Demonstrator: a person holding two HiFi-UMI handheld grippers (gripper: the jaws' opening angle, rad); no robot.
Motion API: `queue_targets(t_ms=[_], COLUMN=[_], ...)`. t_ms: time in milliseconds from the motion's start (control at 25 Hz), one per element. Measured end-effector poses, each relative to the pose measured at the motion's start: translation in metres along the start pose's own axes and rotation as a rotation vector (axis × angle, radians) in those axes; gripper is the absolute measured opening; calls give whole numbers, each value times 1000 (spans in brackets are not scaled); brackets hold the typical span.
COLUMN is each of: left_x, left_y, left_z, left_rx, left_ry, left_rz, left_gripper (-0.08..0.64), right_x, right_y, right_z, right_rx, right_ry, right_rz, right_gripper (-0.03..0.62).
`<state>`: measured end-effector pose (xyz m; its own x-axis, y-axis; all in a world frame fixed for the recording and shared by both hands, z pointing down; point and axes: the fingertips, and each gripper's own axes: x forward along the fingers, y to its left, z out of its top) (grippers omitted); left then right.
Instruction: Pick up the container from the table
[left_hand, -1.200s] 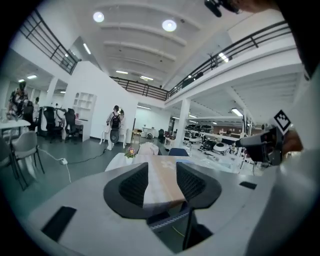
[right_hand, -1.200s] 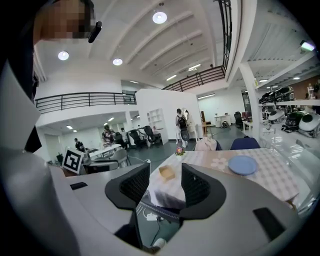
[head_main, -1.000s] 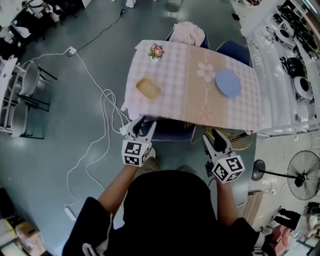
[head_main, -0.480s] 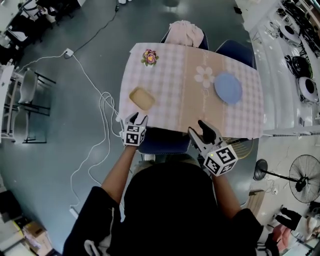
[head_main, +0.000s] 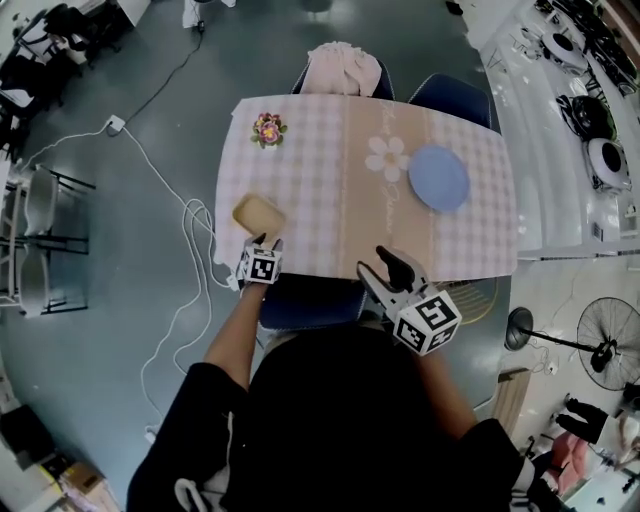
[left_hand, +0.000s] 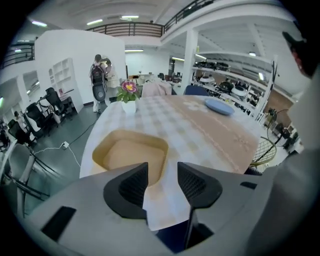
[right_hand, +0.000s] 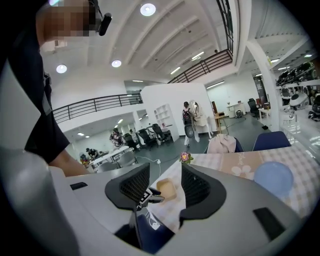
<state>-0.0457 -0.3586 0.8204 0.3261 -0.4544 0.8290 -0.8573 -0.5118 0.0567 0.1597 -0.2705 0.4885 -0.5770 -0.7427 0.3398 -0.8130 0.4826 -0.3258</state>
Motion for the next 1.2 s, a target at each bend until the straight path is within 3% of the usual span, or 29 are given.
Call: queue_targets(t_ms=[160,280,360,440,760,1200], left_x=[18,25,27,25,-36,-222], left_y=[6,5,0,-1,10,-17], left_z=[-3,-6,-9,-4,36,120], left_rx=[103,202,225,217,86,-56], left_ry=[77,145,181,165,-63,-514], left_rz=[22,49,45,53,90,1], left_gripper=[170,87,47,18,15,15], right_x=[-3,-6,-6,-5,1,2], right_y=[-12,-18,-19,-18,2,30], right_z=[-3,-5,-5,-6,2,12], right_rx=[19,29,24,16,-38,-53], right_ry=[16,27,33,36,21,-63], right_rz=[-32,-42,-39,-39,-9,-56], right_gripper=[167,167,167,167,166,166])
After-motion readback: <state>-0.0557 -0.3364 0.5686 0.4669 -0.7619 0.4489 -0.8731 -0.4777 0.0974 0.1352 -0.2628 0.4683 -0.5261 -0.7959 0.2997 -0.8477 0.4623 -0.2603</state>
